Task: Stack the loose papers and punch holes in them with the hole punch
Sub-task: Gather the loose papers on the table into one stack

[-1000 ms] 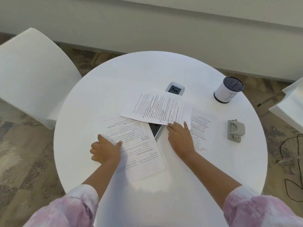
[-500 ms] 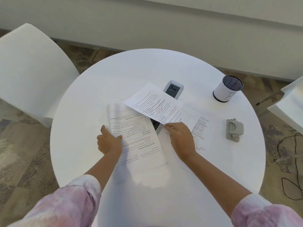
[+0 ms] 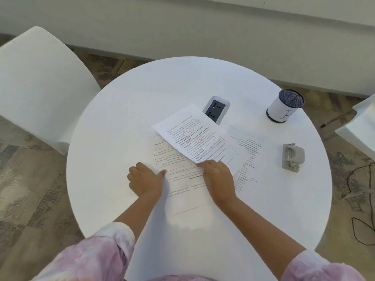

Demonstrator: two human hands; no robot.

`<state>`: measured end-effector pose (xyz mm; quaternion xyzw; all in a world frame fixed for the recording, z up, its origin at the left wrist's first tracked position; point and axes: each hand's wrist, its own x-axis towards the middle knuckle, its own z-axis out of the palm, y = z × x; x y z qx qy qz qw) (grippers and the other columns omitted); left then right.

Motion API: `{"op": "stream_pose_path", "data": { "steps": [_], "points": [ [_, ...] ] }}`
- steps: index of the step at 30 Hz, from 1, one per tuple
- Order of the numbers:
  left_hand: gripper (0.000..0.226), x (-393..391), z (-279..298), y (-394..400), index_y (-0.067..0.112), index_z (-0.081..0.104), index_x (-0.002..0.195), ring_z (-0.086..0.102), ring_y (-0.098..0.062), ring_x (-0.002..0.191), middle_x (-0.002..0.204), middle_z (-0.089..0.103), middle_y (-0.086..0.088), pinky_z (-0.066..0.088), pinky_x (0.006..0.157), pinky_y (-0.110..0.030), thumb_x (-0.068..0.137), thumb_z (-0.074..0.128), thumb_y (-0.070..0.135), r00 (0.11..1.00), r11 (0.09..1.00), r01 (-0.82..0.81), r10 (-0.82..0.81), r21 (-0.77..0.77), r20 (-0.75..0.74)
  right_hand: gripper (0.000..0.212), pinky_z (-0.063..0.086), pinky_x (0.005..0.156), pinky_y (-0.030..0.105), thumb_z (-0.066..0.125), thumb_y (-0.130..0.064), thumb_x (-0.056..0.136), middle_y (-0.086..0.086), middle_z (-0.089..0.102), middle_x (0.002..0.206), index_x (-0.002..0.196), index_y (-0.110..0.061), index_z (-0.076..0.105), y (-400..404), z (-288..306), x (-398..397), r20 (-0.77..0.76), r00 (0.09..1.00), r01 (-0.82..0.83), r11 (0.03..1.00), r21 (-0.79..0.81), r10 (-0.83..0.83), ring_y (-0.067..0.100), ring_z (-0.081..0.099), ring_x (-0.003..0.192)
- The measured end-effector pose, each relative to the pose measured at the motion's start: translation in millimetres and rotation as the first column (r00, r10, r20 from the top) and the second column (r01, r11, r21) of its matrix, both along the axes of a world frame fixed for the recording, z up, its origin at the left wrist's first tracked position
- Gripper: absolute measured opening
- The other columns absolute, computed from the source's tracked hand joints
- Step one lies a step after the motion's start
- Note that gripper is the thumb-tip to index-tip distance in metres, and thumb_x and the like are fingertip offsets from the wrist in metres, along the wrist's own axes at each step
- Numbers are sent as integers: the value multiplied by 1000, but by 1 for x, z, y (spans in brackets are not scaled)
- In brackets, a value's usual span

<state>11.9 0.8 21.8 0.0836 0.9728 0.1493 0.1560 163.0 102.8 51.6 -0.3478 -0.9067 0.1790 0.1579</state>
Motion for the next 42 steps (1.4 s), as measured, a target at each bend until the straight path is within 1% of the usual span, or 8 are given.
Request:
{"op": "stream_pose_path", "data": {
  "steps": [6, 15, 22, 25, 28, 34, 38, 42],
  "points": [
    [72, 5, 3, 13, -1, 44, 114, 46, -33, 113, 119, 52, -17, 41, 89, -42, 75, 65, 56, 991, 996, -91, 89, 8, 101, 33, 47, 87, 35, 51, 0, 86, 6, 68, 95, 115, -13, 61, -11, -3, -6, 45, 998, -38, 995, -89, 42, 26, 59, 89],
    [43, -1, 8, 34, 5, 51, 119, 42, -36, 119, 128, 44, -18, 42, 91, -44, 85, 62, 29, 926, 897, -291, 175, 333, 335, 37, 44, 84, 30, 46, -4, 88, 2, 66, 106, 120, -19, 58, -8, -18, -13, 206, 977, -29, 992, -119, 54, 22, 59, 96],
    [47, -12, 4, 35, -9, 42, 126, 47, -45, 119, 132, 47, -30, 40, 97, -53, 89, 47, 20, 845, 757, -479, 260, 444, 467, 25, 46, 82, 33, 51, -12, 89, 2, 69, 98, 107, -19, 66, -20, -12, -19, 72, 990, -103, 973, -208, 120, 21, 62, 86],
    [44, -12, 3, 34, -5, 47, 122, 53, -40, 115, 128, 54, -25, 44, 94, -46, 91, 45, 26, 845, 740, -481, 249, 470, 474, 20, 47, 82, 22, 60, -26, 87, -5, 67, 100, 106, -22, 65, -18, -9, -21, -8, 990, -128, 887, -444, 139, 9, 62, 86],
    [41, -13, 3, 31, 6, 48, 120, 54, -30, 111, 124, 57, -9, 44, 94, -39, 91, 48, 36, 865, 777, -428, 203, 462, 459, 19, 42, 71, 14, 57, -36, 89, -8, 68, 98, 100, -24, 66, 9, -5, -18, -114, 992, -1, 891, -454, -57, 4, 60, 79],
    [41, -26, 0, 20, 5, 51, 103, 57, -34, 101, 110, 60, -13, 46, 83, -41, 87, 55, 43, 963, 921, -178, 91, 346, 252, 23, 49, 81, 31, 54, -30, 91, -1, 65, 104, 109, -19, 60, 85, -6, 9, -15, 954, 272, 888, -371, -299, 15, 61, 93],
    [49, -29, 0, 27, 3, 45, 123, 48, -36, 117, 127, 49, -17, 40, 93, -44, 87, 57, 34, 973, 890, -179, 96, 420, 210, 53, 36, 103, 37, 60, -41, 86, 0, 50, 137, 132, -21, 45, 101, -14, 15, 233, 961, 225, 913, -340, -150, 21, 45, 127],
    [52, -40, 5, 37, 8, 33, 134, 49, -33, 119, 131, 50, -12, 40, 101, -43, 91, 50, 30, 904, 777, -356, 145, 519, 402, 84, 1, 116, 42, 57, -57, 80, 4, 10, 158, 147, -23, 17, 74, -27, 8, 346, 932, 1, 954, -301, 108, 23, 6, 146]
  ]
}}
